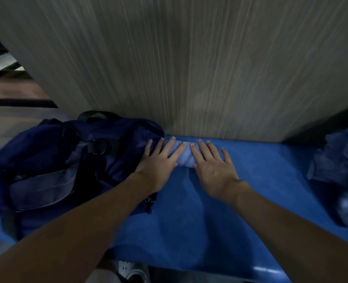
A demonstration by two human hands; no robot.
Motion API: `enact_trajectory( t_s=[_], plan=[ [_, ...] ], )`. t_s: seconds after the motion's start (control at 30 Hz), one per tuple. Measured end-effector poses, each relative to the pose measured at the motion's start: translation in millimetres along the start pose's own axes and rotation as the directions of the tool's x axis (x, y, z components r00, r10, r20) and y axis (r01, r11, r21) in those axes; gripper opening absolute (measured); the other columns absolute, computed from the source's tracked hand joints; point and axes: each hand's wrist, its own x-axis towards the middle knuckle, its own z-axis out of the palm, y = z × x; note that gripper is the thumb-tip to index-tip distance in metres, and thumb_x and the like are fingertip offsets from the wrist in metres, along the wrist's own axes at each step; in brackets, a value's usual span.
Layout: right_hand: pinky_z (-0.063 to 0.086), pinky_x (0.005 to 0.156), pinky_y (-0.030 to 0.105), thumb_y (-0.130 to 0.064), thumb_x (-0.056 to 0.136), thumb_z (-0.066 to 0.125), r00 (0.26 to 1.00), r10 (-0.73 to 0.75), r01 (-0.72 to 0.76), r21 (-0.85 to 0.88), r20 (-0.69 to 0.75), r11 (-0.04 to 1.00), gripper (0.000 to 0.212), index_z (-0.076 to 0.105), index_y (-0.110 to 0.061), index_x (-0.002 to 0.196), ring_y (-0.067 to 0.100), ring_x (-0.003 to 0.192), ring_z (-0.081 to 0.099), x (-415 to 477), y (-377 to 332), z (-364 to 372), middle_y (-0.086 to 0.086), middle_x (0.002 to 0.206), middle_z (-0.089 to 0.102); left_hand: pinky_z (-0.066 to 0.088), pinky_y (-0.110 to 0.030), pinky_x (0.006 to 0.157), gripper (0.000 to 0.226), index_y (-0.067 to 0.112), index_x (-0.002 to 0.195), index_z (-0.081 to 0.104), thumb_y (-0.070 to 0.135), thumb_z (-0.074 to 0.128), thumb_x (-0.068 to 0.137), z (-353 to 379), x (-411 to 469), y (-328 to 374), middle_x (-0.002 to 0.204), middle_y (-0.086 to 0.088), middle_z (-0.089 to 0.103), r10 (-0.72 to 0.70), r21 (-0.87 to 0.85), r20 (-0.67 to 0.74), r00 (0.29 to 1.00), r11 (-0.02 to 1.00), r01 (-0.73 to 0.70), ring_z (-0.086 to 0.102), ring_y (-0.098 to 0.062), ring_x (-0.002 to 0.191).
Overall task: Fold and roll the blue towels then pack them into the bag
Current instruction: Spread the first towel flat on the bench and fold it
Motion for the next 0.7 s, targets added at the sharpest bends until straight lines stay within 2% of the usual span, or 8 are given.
enact_trajectory(
  t_s=[0.1, 0.2, 0.3, 0.4, 0.47, 0.57, 0.63, 0.7],
  plan=[
    [0.003, 0.118, 0.051, -0.034, 0.104, 0.027, 1.0, -0.021, 0.021, -0.011, -0.007, 1.0, 0.066, -0.015, -0.02, 0.153, 0.024, 0.149, -0.009, 11, -7, -1, 0.002, 0.162, -0.012, -0.003, -0.054, 0.119, 0.062, 0.032, 0.151, -0.02, 0.031, 0.024, 0.106, -2, 0, -10, 0.162, -0.001, -0.015, -0.029, 0.01, 0.006, 1.0, 1.0, 0.029, -0.006, -0.028, 0.15],
    [0.005, 0.118, 0.052, -0.033, 0.103, 0.03, 0.999, -0.039, 0.037, -0.065, -0.031, 0.997, 0.068, -0.015, -0.02, 0.153, 0.023, 0.15, -0.006, 19, -3, -1, 0.003, 0.162, -0.01, -0.002, -0.047, 0.121, 0.077, 0.025, 0.152, -0.019, 0.018, 0.039, 0.101, -5, 2, -5, 0.163, -0.006, -0.012, -0.011, 0.049, -0.058, 0.998, 0.999, 0.014, -0.011, -0.026, 0.149],
    [0.011, 0.116, 0.052, -0.033, 0.104, 0.029, 0.993, -0.048, 0.041, -0.065, -0.106, 0.997, 0.061, -0.003, -0.02, 0.154, 0.022, 0.149, 0.006, 24, 5, -2, 0.004, 0.162, 0.004, -0.003, -0.04, 0.122, 0.086, 0.017, 0.153, -0.017, 0.005, 0.044, 0.093, -9, 3, 7, 0.162, -0.009, -0.014, 0.047, 0.046, -0.085, 0.995, 0.998, -0.043, -0.013, -0.026, 0.149],
    [0.016, 0.113, 0.053, -0.033, 0.101, 0.035, 0.985, -0.024, 0.009, -0.085, -0.171, 0.996, 0.059, 0.013, -0.019, 0.154, 0.023, 0.146, 0.017, 35, 7, 1, 0.007, 0.159, 0.019, -0.005, -0.041, 0.122, 0.077, 0.012, 0.153, -0.016, 0.013, 0.037, 0.097, -5, -1, 10, 0.161, -0.011, -0.02, 0.06, 0.043, -0.104, 0.993, 0.998, -0.055, -0.019, -0.027, 0.148],
    [0.022, 0.109, 0.053, -0.031, 0.096, 0.05, 0.97, -0.003, -0.026, -0.114, -0.244, 0.993, 0.057, 0.031, -0.017, 0.147, 0.027, 0.141, 0.029, 38, 8, 1, 0.01, 0.152, 0.033, -0.004, -0.041, 0.122, 0.069, 0.01, 0.152, -0.016, 0.025, 0.028, 0.101, 2, -4, 9, 0.16, -0.011, -0.022, 0.061, 0.025, -0.101, 0.993, 0.998, -0.058, -0.021, -0.026, 0.148],
    [0.037, 0.089, 0.046, -0.019, 0.076, 0.072, 0.925, -0.048, 0.0, -0.126, -0.377, 0.992, 0.052, 0.055, -0.015, 0.125, 0.03, 0.11, 0.048, 33, 12, 6, 0.011, 0.124, 0.053, -0.001, -0.042, 0.122, 0.066, 0.01, 0.152, -0.014, 0.035, 0.021, 0.103, 10, -1, 7, 0.16, -0.011, -0.021, 0.069, -0.007, -0.105, 0.992, 0.998, -0.07, -0.021, -0.025, 0.148],
    [0.042, 0.078, 0.042, -0.008, 0.059, 0.079, 0.922, -0.117, 0.075, -0.125, -0.369, 0.989, 0.066, 0.057, -0.016, 0.121, 0.03, 0.1, 0.049, 27, 16, 8, 0.01, 0.116, 0.055, -0.001, -0.043, 0.122, 0.067, 0.01, 0.153, -0.013, 0.038, 0.022, 0.103, 11, 5, 4, 0.16, -0.01, -0.022, 0.077, -0.027, -0.087, 0.993, 0.996, -0.079, -0.022, -0.024, 0.147],
    [0.046, 0.074, 0.039, -0.001, 0.049, 0.082, 0.935, -0.118, 0.092, -0.091, -0.335, 0.992, 0.08, 0.056, -0.016, 0.124, 0.03, 0.099, 0.049, 27, 18, 9, 0.009, 0.116, 0.055, -0.001, -0.043, 0.122, 0.068, 0.01, 0.152, -0.014, 0.04, 0.022, 0.103, 10, 12, 0, 0.16, -0.009, -0.021, 0.098, -0.013, -0.071, 0.993, 0.995, -0.099, -0.022, -0.024, 0.147]
  ],
)
